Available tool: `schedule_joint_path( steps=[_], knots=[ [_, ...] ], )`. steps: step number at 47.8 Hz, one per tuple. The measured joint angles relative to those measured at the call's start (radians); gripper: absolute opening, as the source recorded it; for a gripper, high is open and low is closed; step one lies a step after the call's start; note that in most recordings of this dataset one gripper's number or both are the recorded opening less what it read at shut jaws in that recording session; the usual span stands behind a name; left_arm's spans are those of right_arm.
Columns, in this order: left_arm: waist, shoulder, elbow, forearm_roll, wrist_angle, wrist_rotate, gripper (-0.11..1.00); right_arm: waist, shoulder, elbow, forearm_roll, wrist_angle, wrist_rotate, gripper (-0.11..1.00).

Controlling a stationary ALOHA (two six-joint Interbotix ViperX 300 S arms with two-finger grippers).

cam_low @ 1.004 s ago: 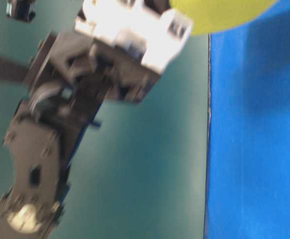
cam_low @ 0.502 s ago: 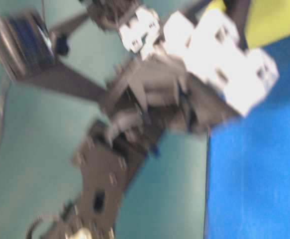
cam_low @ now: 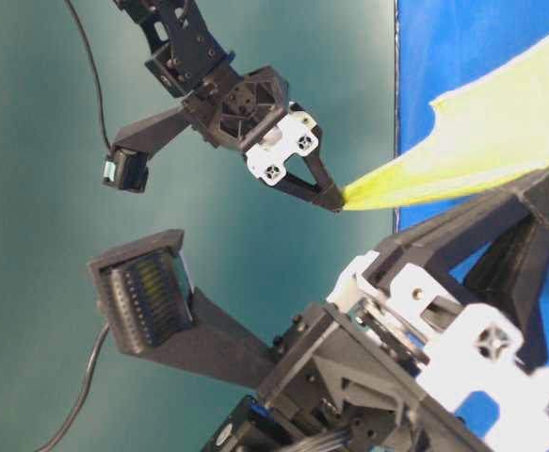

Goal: Fold the yellow towel.
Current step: 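Lay the strip down vertically and open both grippers, then retract both grippers away from the towel strip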

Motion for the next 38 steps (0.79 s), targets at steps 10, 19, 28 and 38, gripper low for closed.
schedule_joint_path(
  steps=[10, 19, 28, 38],
  knots=[
    [-0.009, 0.0, 0.002, 0.0, -0.002, 0.009, 0.04, 0.014, 0.0, 0.009, -0.002, -0.003, 0.0, 0.0],
    [-0.012, 0.0, 0.0, 0.0, -0.002, 0.011, 0.07, 0.014, 0.0, 0.02, 0.0, -0.005, 0.006, 0.04],
    [-0.035, -0.002, 0.0, 0.002, 0.002, 0.018, 0.57, 0.003, 0.0, 0.02, -0.002, -0.006, 0.008, 0.59],
    [-0.025, -0.041, 0.017, 0.0, 0.051, 0.012, 0.79, 0.006, 0.0, 0.02, -0.002, -0.006, 0.011, 0.59]
  ],
)
